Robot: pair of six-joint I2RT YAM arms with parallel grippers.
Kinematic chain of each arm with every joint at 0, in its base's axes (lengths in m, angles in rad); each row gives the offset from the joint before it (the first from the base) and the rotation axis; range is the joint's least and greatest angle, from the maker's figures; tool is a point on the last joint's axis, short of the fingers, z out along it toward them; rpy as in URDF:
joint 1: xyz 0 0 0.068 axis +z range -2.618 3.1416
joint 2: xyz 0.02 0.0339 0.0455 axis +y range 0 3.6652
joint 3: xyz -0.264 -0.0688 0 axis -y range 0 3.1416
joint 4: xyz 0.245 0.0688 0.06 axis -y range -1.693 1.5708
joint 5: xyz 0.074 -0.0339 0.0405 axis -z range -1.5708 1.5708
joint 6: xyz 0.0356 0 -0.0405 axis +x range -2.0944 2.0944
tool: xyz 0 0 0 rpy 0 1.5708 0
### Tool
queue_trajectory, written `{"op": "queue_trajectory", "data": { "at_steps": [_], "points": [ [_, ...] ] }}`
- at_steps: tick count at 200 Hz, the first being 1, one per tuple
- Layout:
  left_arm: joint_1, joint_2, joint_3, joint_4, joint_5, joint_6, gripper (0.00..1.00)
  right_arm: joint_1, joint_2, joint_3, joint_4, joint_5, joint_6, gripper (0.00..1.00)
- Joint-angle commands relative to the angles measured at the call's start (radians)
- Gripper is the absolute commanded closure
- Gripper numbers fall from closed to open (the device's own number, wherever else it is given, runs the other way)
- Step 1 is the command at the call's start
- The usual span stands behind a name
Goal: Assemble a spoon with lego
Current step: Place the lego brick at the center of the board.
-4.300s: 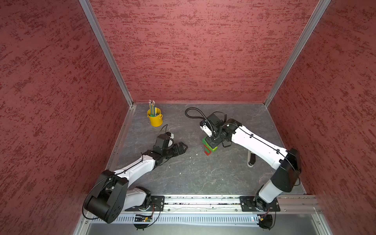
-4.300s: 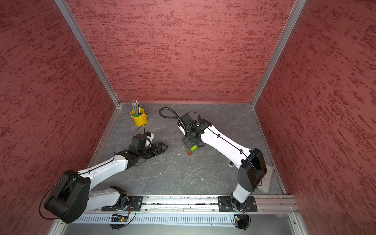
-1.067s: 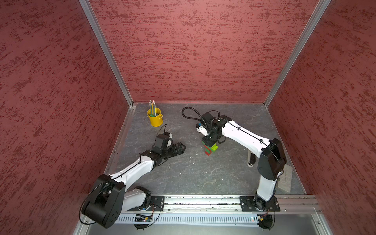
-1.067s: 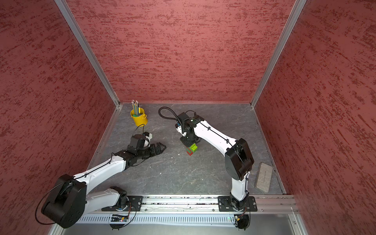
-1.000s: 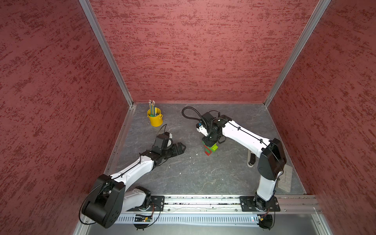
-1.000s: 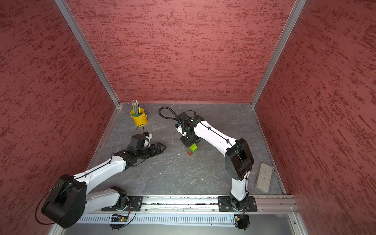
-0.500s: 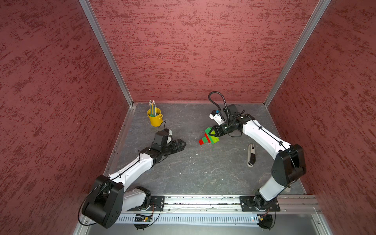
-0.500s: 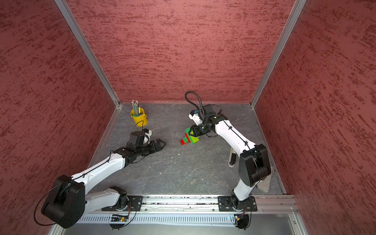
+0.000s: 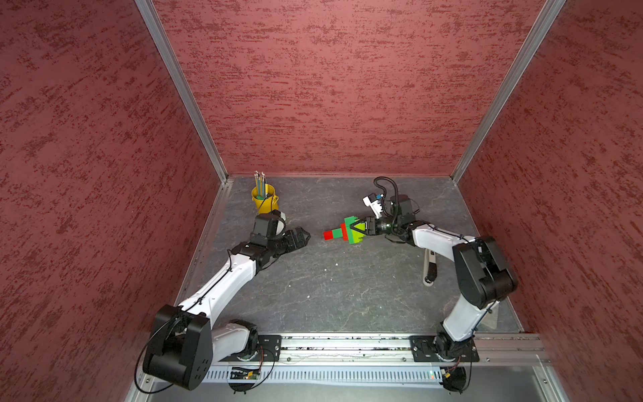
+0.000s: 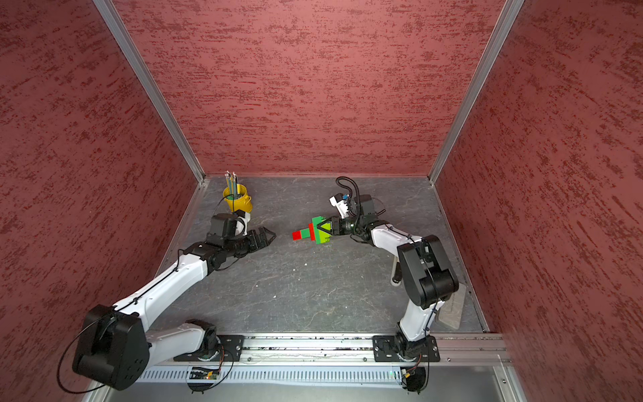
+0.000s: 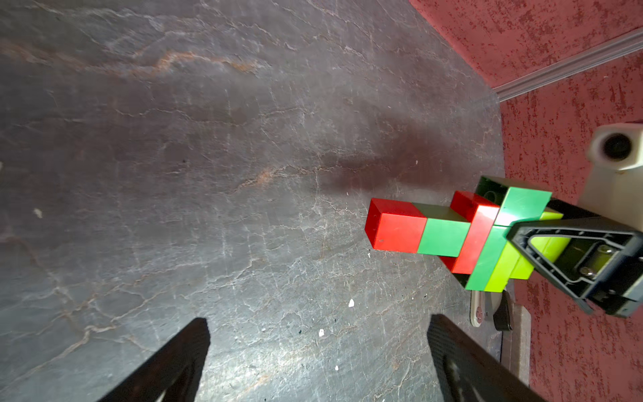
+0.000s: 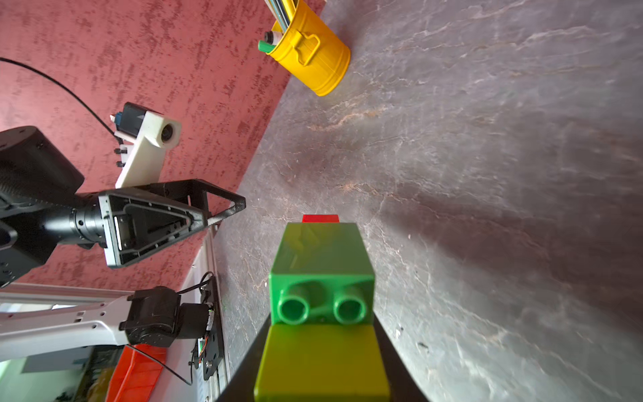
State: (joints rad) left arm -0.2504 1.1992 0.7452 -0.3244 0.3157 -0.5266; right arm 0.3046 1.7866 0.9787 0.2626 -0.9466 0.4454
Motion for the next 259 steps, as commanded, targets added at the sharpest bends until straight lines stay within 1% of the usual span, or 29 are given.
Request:
{"op": "queue_trajectory", "data": {
  "at_steps": [1, 33, 53, 80, 107, 133, 158, 233, 259],
  "points": [
    [0.018, -0.012, 0.037, -0.049, 0.010, 0.035, 0.00, -0.017, 0.052, -0.042, 0.439, -0.123, 0.222, 0.78],
    [0.030, 0.001, 0.066, -0.081, 0.001, 0.049, 0.00, -0.024, 0.173, -0.081, 0.801, -0.154, 0.440, 0.77],
    [0.028, 0.013, 0.078, -0.088, -0.007, 0.050, 0.00, -0.025, 0.255, -0.077, 0.951, -0.169, 0.536, 0.77],
    [0.023, 0.033, 0.090, -0.088, -0.018, 0.051, 0.00, -0.025, 0.344, -0.063, 1.072, -0.184, 0.617, 0.77],
    [0.017, 0.062, 0.103, -0.077, -0.022, 0.048, 0.00, -0.027, 0.417, -0.046, 1.139, -0.190, 0.662, 0.77],
    [0.013, 0.084, 0.116, -0.072, -0.025, 0.050, 0.00, -0.028, 0.488, -0.028, 1.254, -0.195, 0.749, 0.77],
    [0.008, 0.104, 0.129, -0.068, -0.026, 0.055, 0.00, -0.027, 0.521, -0.027, 1.266, -0.193, 0.750, 0.77],
    [-0.002, 0.152, 0.162, -0.052, -0.025, 0.063, 0.00, -0.028, 0.552, -0.014, 1.108, -0.184, 0.655, 0.75],
    [-0.003, 0.152, 0.171, -0.053, -0.026, 0.065, 0.00, -0.028, 0.571, -0.006, 1.103, -0.182, 0.656, 0.75]
  ]
}}
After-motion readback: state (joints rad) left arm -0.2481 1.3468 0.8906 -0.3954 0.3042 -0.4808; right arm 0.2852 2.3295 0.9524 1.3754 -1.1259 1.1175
